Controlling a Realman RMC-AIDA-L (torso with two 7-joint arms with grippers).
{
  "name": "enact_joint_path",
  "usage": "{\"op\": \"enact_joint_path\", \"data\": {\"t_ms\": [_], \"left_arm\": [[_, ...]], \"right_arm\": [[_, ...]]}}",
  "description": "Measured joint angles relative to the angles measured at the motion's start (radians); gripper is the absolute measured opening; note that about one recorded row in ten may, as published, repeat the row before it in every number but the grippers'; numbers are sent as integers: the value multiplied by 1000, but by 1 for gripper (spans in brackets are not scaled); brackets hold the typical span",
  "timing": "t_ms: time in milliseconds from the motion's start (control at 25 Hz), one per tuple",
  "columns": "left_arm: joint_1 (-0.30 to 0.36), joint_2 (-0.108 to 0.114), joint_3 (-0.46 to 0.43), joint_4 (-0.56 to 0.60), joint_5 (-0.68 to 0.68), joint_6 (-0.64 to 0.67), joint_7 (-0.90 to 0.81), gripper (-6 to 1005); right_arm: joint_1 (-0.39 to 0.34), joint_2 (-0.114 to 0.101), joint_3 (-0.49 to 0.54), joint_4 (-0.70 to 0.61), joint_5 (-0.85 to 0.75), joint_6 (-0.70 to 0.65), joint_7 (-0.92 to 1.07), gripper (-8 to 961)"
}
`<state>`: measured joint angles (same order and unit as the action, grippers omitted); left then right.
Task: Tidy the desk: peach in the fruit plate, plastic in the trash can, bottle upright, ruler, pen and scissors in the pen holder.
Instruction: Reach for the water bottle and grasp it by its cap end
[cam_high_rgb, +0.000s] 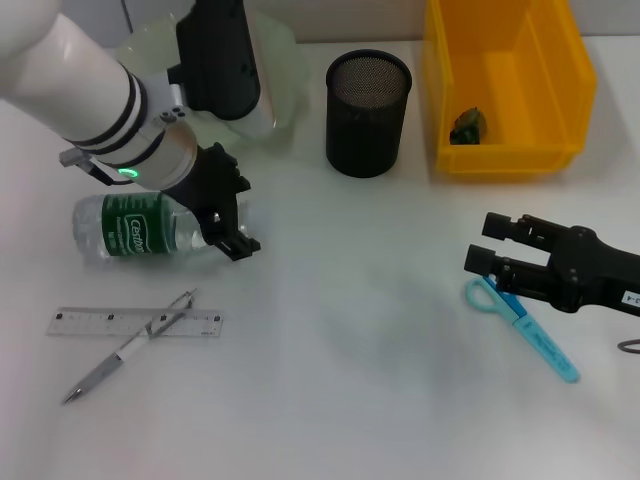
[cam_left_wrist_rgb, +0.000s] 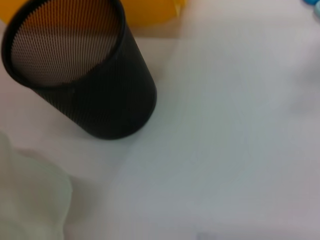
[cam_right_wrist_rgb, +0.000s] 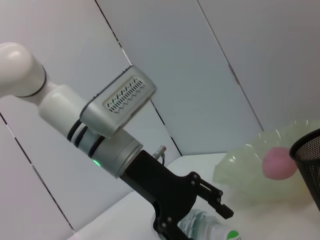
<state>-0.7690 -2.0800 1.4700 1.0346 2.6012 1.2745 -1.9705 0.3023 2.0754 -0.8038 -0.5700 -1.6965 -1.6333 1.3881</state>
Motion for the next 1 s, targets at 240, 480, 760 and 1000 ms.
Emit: {"op": "enact_joint_path", "data": {"t_ms": [240,480,760,1000], "left_arm": [[-7,0,3,-16,10,-12,-3,800],[-11,0,12,-30,16,-37,-3,799],[-29,0,13,-66,19,-48,1,798],[-29,0,13,-72,20,-53,6,797]], "right_arm": [[4,0,0,1,0,9,0,764],[13,2,0,4,0,11,0,764],[14,2,0,4,0,13,1,764],[22,1,0,4,0,21,6,765]]}}
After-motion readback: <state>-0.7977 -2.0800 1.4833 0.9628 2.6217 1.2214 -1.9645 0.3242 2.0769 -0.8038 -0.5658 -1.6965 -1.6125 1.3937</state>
